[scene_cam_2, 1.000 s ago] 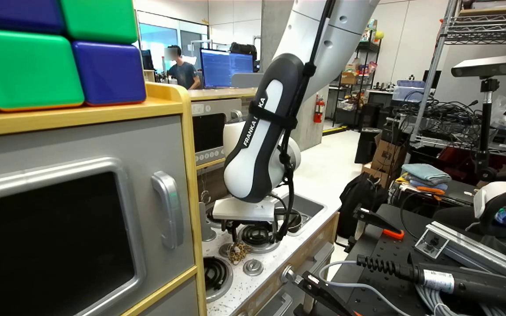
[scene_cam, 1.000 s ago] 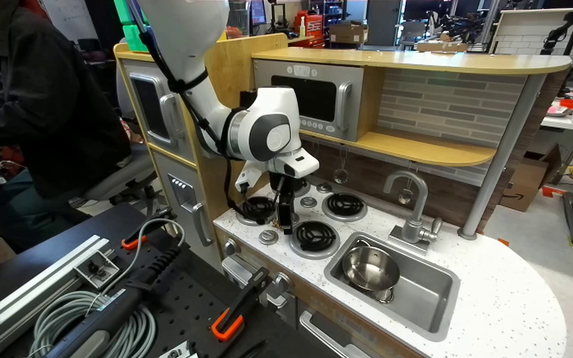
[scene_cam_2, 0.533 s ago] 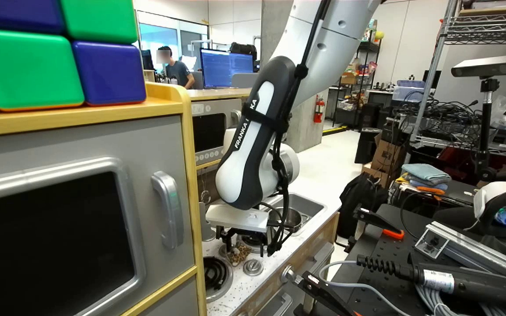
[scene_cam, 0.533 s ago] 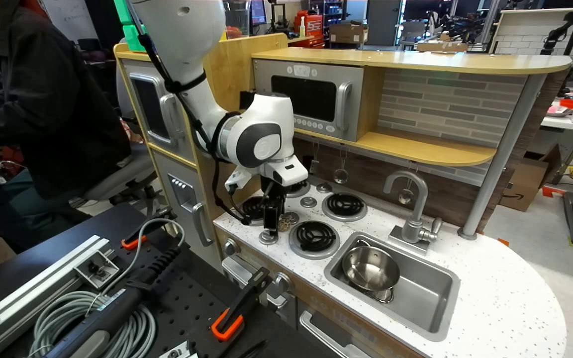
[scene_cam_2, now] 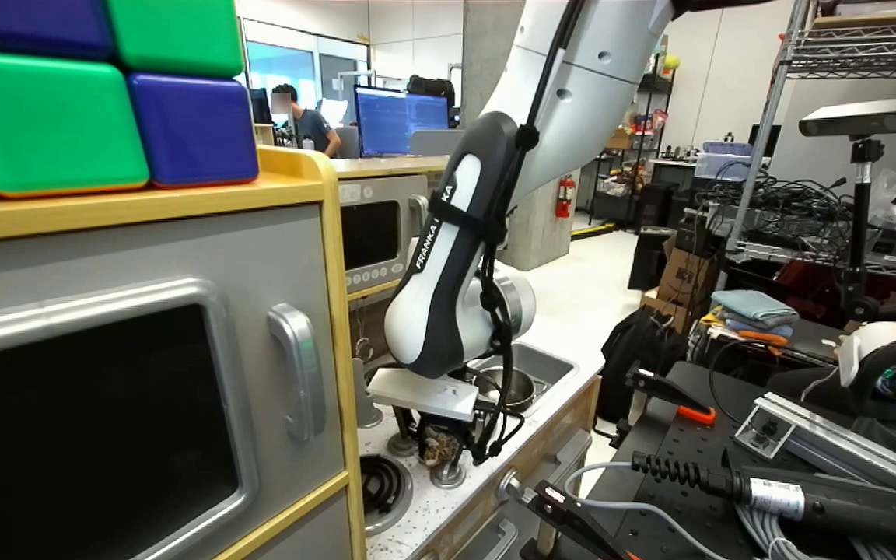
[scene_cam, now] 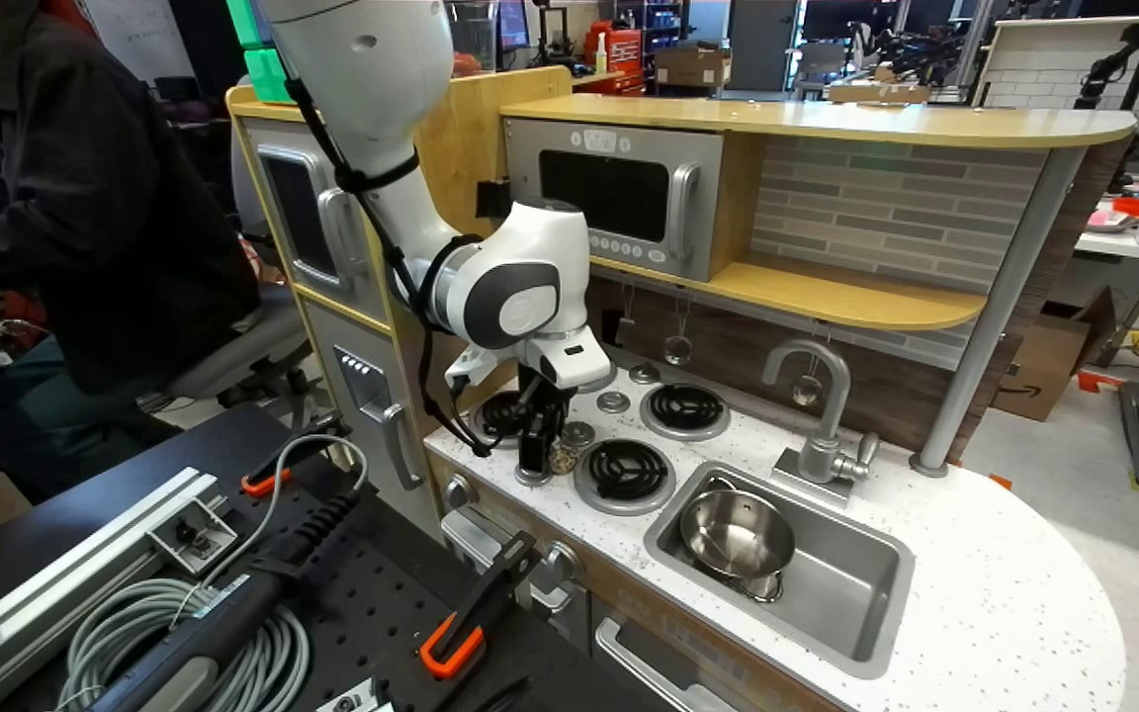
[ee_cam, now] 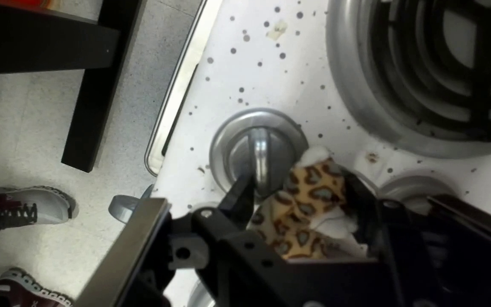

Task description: Pick up the toy from the stove and put it inside the silver pot in the sink

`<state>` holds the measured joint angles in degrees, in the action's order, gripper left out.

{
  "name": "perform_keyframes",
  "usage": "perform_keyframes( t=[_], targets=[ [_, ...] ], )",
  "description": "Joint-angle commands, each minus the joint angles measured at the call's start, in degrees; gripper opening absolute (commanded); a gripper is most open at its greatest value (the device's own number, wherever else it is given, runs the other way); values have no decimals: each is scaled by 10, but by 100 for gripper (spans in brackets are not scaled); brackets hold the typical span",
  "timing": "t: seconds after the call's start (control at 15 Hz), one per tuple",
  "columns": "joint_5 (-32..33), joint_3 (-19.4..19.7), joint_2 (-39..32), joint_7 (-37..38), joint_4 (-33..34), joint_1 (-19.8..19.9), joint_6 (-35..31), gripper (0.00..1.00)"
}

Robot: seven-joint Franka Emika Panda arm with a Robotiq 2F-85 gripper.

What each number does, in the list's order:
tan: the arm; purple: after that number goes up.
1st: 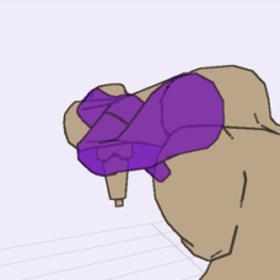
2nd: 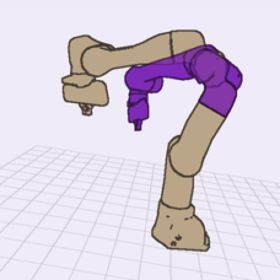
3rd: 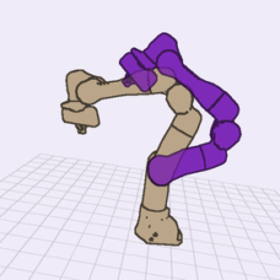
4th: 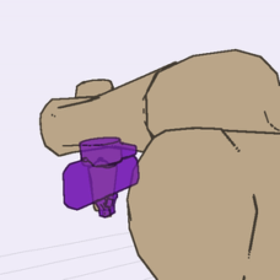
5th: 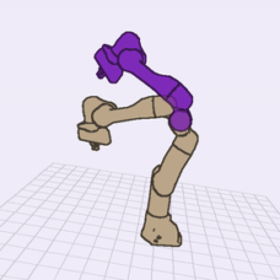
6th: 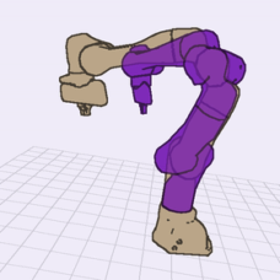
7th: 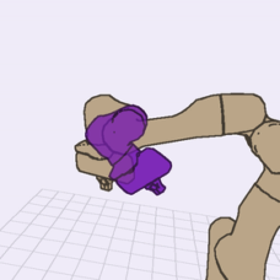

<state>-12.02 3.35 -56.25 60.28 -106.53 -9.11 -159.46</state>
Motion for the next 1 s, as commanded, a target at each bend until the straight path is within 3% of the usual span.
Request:
perform_keyframes(
  t=[0.0, 0.27, 0.47, 0.93],
  targets=[
    [-21, -8, 0, -19, 15, 19, -20, 25],
    [-29, -9, 42, -40, -1, 49, -55, 0],
    [-46, -6, 52, -48, 29, 83, -73, 4],
    [-77, 63, -28, 29, 144, 122, 9, 4]
  ],
)
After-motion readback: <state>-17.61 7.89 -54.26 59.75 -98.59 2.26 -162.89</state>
